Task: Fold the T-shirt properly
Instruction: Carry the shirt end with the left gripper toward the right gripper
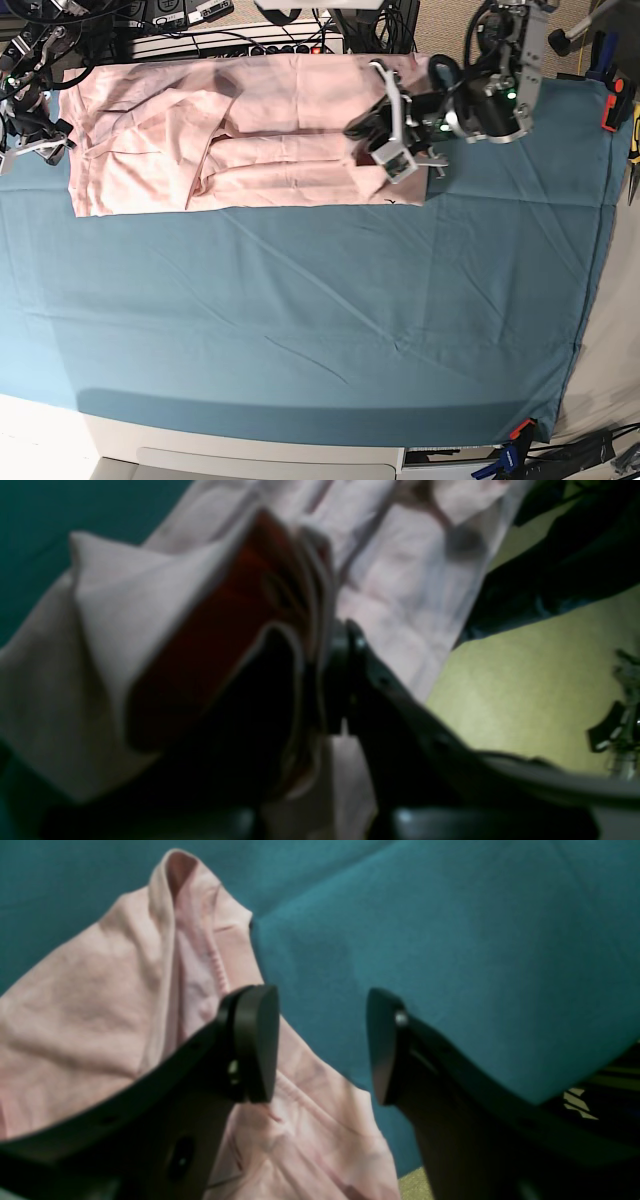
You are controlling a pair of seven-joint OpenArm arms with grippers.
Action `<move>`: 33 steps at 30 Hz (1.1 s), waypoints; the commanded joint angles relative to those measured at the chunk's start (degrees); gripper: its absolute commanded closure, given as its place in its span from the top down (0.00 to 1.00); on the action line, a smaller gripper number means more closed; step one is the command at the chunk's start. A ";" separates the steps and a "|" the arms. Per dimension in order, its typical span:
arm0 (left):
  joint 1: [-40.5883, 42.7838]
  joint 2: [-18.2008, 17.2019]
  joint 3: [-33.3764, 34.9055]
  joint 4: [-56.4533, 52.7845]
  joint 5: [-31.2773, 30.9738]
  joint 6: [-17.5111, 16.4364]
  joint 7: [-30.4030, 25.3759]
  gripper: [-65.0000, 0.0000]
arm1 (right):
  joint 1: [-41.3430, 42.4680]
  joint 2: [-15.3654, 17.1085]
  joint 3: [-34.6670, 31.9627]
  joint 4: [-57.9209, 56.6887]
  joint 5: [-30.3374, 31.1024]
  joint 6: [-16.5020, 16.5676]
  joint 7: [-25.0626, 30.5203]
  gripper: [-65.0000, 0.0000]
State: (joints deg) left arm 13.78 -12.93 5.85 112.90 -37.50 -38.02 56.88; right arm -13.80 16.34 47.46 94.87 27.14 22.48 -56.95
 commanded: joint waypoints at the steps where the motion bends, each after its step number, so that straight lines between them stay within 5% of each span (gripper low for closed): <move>1: -1.01 0.61 0.35 0.02 -0.96 -0.35 -1.86 0.00 | 0.33 1.44 0.33 0.90 0.74 0.26 1.27 0.44; 18: -9.35 8.04 3.74 -13.14 0.24 2.23 -2.89 0.00 | 0.33 1.44 0.33 0.90 0.72 0.46 1.25 0.44; 33: -11.13 12.94 12.09 -13.88 3.91 2.25 -4.90 0.00 | 0.31 1.42 0.22 0.90 0.72 0.46 1.05 0.44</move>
State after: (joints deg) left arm 3.53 -0.62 17.93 98.00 -32.36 -35.46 53.78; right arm -13.80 16.34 47.46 94.87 27.14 22.50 -56.97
